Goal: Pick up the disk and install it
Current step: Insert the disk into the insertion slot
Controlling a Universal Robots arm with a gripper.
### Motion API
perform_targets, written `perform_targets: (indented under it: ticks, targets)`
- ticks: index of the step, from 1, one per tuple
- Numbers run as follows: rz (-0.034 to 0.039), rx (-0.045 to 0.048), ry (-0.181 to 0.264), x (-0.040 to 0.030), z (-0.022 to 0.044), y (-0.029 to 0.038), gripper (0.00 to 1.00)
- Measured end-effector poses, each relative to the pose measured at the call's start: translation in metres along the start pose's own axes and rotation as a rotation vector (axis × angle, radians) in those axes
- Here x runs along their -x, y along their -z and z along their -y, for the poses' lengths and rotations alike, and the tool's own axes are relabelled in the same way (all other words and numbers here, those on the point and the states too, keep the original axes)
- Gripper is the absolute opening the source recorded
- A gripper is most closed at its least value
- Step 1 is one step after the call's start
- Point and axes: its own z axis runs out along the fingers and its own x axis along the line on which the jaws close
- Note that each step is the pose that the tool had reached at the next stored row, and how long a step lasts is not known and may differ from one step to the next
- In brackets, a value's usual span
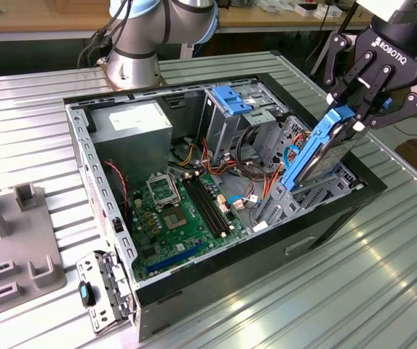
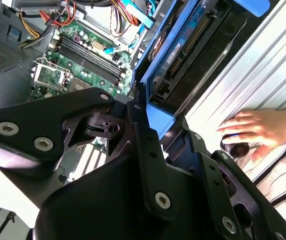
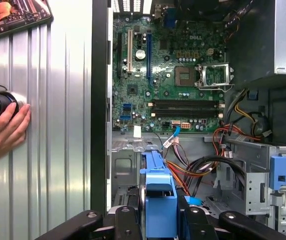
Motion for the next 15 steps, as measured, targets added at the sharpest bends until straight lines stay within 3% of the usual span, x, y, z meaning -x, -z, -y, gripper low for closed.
perform_targets:
  ticks: [3, 5, 12, 15]
  targets:
    - [0.0017, 0.0007, 0.0, -0.0001, 0.0, -0.0001, 0.37]
    - [0.0103, 0.0005, 0.0, 0.0, 0.0, -0.0001, 0.37]
    - [0.0113, 0.0005, 0.0, 0.0, 0.0, -0.0001, 0.37]
    - [0.0112, 0.0006, 0.0, -0.0003, 0.0002, -0.0072, 0.37]
